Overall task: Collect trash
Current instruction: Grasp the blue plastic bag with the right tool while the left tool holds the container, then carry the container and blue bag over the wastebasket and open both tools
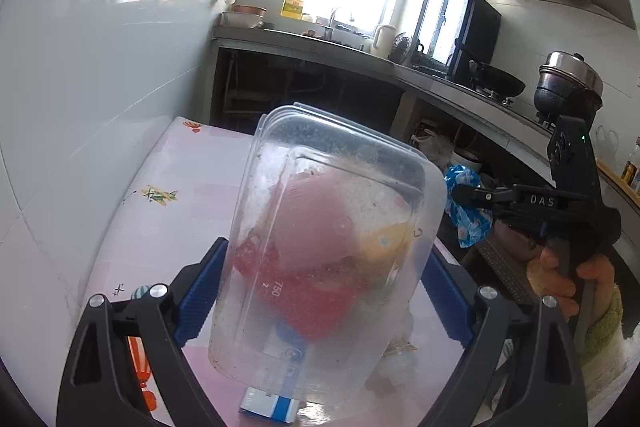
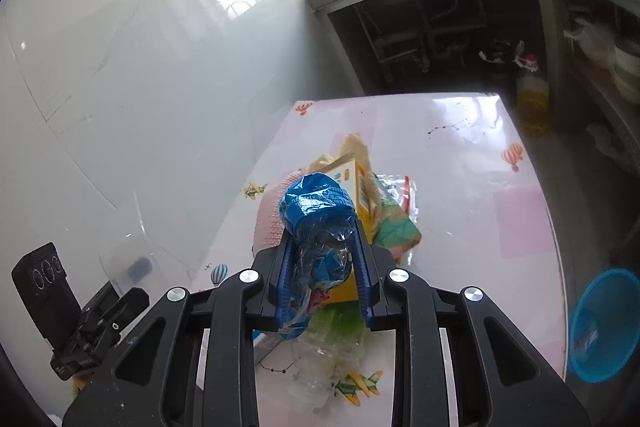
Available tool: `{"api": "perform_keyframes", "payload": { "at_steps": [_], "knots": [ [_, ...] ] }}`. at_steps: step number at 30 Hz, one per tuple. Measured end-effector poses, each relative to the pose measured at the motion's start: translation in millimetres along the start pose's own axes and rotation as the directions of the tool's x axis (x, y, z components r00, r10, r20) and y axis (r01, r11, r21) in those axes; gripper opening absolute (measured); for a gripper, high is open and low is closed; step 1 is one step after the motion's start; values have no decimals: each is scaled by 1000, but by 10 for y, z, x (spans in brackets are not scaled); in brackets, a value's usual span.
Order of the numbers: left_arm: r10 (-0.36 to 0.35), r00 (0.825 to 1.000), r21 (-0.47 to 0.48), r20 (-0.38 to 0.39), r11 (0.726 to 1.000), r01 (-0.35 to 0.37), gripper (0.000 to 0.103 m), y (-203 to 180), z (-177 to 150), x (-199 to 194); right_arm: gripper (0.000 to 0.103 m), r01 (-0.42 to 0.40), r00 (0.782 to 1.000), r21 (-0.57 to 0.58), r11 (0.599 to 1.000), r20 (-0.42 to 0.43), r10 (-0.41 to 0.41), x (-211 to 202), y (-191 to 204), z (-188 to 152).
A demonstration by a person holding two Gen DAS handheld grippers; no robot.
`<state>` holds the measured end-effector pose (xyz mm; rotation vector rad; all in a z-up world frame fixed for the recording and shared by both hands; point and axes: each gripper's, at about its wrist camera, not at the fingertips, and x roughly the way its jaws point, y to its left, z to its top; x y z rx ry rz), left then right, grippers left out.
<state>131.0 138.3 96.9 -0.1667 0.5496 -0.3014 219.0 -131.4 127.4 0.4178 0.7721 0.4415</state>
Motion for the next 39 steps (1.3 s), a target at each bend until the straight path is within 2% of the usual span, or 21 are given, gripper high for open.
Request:
{"api": "perform_keyframes", "payload": {
  "at_steps": [3,6,11,13,16,19,21,22,24,27,30,32,35,38,39],
  "knots": [
    [-48,999,23,-5,999,48,90,-269,73,23,25,11,999,52,999,37,-13,-269,-282,-79],
    [-121,992,42,-28,992,122,90,-600,174,142,25,55,995,122,991,73,-64,-578,-634,-187],
    [-267,959,60,-92,960,273,90,-1312,344,505,25,178,969,274,945,116,-217,-1086,-1284,-461],
    [-322,937,70,-137,940,333,90,-1659,375,706,25,232,949,355,906,121,-290,-1302,-1581,-621],
    [-363,901,82,-238,917,391,90,-2227,371,1123,25,280,921,474,835,111,-372,-1555,-1996,-885],
    [-378,854,95,-358,895,436,90,-2811,283,1603,25,305,900,577,757,85,-428,-1726,-2367,-1155],
    [-389,809,90,-441,877,471,90,-3181,167,1951,26,303,898,631,714,60,-435,-1777,-2582,-1311],
    [-384,779,81,-496,872,482,90,-3382,82,2178,26,299,899,659,690,48,-435,-1776,-2706,-1391],
    [-345,740,85,-577,876,474,90,-3660,-110,2551,26,318,891,687,654,19,-453,-1773,-2928,-1516],
    [-250,655,91,-713,894,440,90,-4041,-516,3199,26,324,892,739,591,-29,-452,-1631,-3314,-1672],
    [-147,595,122,-790,913,388,90,-4276,-913,3749,26,345,891,770,538,-88,-446,-1429,-3694,-1793],
    [-87,575,156,-813,920,360,91,-4421,-1127,4054,27,372,881,777,508,-124,-456,-1271,-3875,-1809],
    [-42,551,182,-833,921,345,93,-4577,-1379,4394,31,388,873,787,479,-148,-465,-1063,-4140,-1808],
    [-2,546,206,-838,925,319,94,-4701,-1515,4675,53,430,848,779,456,-175,-501,-889,-4365,-1816],
    [5,550,209,-835,928,309,94,-4702,-1533,4715,54,449,838,777,442,-195,-509,-841,-4430,-1832]
  ]
}}
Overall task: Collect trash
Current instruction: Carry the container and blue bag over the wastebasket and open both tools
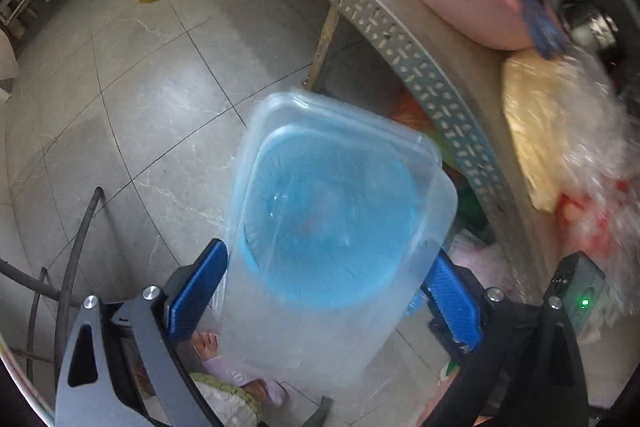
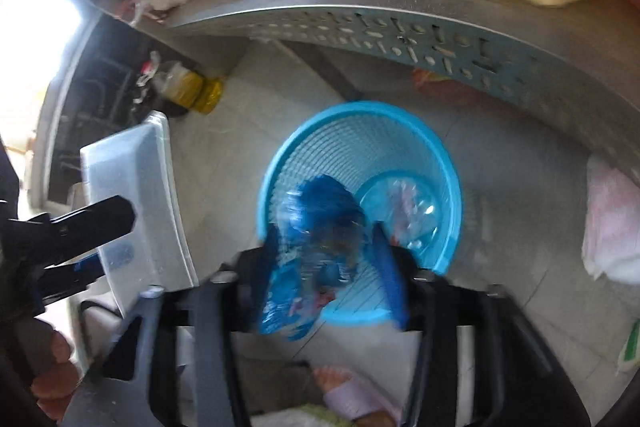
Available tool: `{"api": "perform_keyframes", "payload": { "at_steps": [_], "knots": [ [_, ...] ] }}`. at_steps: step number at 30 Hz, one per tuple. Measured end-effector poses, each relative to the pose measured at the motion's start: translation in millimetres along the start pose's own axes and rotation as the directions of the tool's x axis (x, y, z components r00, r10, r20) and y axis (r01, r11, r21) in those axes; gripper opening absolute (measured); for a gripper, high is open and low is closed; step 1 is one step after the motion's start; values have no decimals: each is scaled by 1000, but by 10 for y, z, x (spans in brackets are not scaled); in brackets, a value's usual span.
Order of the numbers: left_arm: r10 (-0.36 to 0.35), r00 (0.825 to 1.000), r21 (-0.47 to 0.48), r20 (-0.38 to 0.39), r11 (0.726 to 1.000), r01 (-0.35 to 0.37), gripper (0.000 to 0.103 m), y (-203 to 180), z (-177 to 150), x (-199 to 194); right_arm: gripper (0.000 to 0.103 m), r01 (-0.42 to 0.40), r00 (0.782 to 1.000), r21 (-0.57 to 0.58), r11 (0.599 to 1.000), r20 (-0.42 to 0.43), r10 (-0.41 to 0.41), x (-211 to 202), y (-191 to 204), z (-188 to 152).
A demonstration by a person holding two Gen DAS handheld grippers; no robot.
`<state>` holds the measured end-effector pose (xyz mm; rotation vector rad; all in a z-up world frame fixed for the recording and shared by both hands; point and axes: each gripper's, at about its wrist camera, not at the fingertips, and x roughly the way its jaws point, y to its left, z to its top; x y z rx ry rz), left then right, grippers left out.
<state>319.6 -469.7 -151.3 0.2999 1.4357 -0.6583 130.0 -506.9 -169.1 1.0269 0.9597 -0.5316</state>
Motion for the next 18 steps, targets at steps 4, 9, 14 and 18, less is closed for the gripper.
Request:
{"api": "perform_keyframes", "payload": {
  "at_steps": [4,9,14,18],
  "knots": [
    [-9,1000,-27,18,1000,10,94,50,11,18,54,4,1000,32,999,-12,-4,64,-72,-29],
    [-12,998,10,62,1000,11,94,89,-73,-155,56,-2,1000,20,1000,13,2,-148,-181,-136],
    [-46,993,10,111,999,45,94,123,-205,-473,56,-25,999,13,1000,42,25,-350,-186,-240],
    [-88,980,39,180,996,82,94,124,-464,-892,57,-42,997,-62,997,66,46,-574,-42,-356]
  ]
}}
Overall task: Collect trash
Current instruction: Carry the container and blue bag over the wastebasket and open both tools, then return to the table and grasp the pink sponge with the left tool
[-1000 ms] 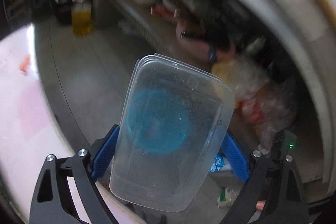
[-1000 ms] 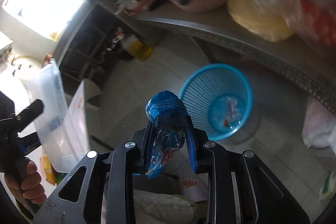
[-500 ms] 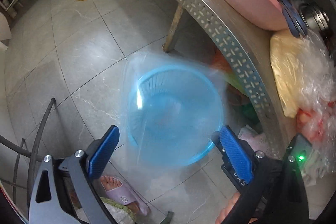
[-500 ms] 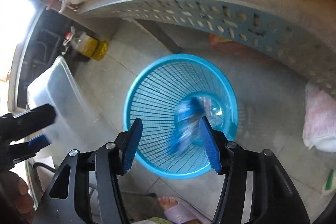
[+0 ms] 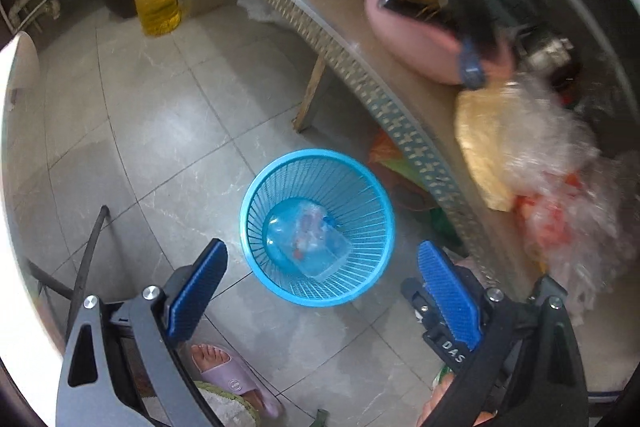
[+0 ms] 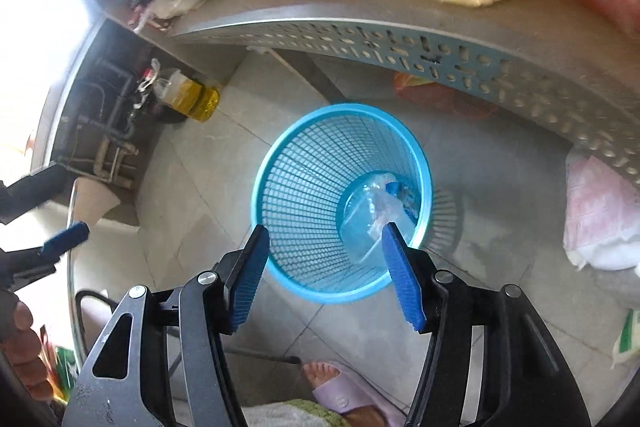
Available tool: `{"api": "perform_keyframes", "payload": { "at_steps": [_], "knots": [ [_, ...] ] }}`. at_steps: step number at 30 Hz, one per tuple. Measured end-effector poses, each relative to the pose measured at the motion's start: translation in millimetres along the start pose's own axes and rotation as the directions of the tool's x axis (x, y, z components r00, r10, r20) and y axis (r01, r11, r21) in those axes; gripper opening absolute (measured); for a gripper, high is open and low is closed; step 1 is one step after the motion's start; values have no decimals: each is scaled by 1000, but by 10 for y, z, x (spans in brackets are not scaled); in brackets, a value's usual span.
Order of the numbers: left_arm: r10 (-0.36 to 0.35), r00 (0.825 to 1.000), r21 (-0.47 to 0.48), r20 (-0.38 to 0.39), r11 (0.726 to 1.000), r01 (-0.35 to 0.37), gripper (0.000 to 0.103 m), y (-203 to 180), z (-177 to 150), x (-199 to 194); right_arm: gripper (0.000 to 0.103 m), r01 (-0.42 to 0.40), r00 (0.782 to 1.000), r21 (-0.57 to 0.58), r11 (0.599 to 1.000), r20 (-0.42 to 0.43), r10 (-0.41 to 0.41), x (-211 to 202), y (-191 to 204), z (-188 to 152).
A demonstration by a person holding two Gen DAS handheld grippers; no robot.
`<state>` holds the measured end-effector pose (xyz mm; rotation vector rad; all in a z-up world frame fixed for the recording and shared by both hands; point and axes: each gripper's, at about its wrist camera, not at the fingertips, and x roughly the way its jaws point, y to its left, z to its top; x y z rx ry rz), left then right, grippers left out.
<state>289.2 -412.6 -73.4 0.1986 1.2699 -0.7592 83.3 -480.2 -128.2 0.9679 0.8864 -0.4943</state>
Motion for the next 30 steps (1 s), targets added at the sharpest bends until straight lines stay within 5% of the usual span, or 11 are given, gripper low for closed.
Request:
{"api": "perform_keyframes", "payload": {
  "at_steps": [6,11,18,26,30],
  "knots": [
    [-58,986,66,158,997,48,94,-31,-516,-853,63,-45,998,-114,992,47,50,-384,344,-159],
    [-63,950,77,307,996,41,94,142,-1015,-1558,65,-112,990,-212,971,63,128,-651,701,-243],
    [-1,845,-18,535,1000,12,94,740,-1828,-2543,67,-219,969,-368,904,26,246,-883,1303,-437],
    [217,733,-232,645,969,-83,94,1579,-2765,-3252,79,-315,940,-569,760,-74,334,-1000,2128,-906],
    [320,724,-356,611,928,-110,94,2031,-3025,-3461,81,-357,920,-677,643,-134,369,-1104,2641,-1199]
  ]
}}
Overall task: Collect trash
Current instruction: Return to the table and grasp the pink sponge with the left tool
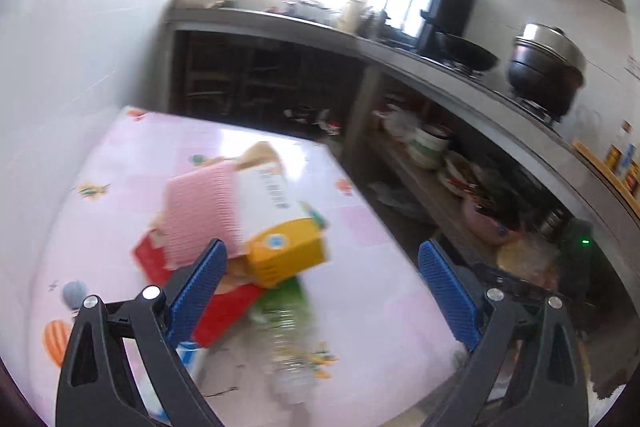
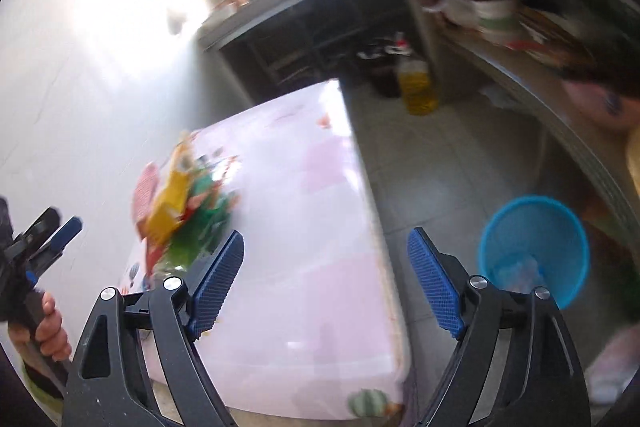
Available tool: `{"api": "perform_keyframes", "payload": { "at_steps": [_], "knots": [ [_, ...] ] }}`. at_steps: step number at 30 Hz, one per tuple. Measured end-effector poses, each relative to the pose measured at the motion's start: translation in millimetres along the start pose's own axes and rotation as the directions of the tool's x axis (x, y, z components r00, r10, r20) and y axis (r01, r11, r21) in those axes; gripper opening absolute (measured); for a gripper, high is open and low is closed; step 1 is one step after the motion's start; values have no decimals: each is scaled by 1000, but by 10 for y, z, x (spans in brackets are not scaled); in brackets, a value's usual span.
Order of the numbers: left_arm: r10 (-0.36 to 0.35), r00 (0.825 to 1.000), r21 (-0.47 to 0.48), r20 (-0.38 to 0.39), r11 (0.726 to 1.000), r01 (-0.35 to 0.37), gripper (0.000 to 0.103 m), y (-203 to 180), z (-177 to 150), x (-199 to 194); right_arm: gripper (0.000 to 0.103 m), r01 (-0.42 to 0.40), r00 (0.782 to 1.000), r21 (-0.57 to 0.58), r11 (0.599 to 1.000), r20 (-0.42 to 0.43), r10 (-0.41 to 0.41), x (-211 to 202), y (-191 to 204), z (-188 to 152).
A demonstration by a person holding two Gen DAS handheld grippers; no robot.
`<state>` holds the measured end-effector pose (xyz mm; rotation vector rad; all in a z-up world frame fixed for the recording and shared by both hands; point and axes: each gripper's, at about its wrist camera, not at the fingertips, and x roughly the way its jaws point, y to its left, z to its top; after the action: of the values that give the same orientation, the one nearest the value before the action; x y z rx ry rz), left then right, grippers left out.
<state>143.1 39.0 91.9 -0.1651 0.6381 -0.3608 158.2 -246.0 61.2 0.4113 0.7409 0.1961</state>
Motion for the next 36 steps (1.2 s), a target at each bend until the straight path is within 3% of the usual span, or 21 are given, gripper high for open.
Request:
{"api": "perform_keyframes", "payload": {
  "at_steps": [5,11,18,28,32,36],
  "knots": [
    [31,998,-86,-49,996,-35,97,536,101,107,91,-84,996,-212,974,4,87,154,705,145],
    [1,988,-244,-152,969,-39,97,1026,250,500,94,-115,993,-387,915,-45,105,459,1280,131],
    [4,973,-237,-231,970,-60,97,1166,378,901,94,-121,992,-438,891,-83,94,729,1582,100],
    [-2,964,-195,-266,979,-52,97,1150,420,1089,94,-61,995,-534,843,-101,9,1067,1832,21],
    [-3,959,-199,-283,978,-55,95,1195,399,1145,94,-49,995,-517,855,-100,-3,1148,1848,-12],
    [-5,958,-210,-288,976,-58,86,1248,357,1153,84,-43,994,-491,870,-107,-11,1187,1824,-6]
  ]
}}
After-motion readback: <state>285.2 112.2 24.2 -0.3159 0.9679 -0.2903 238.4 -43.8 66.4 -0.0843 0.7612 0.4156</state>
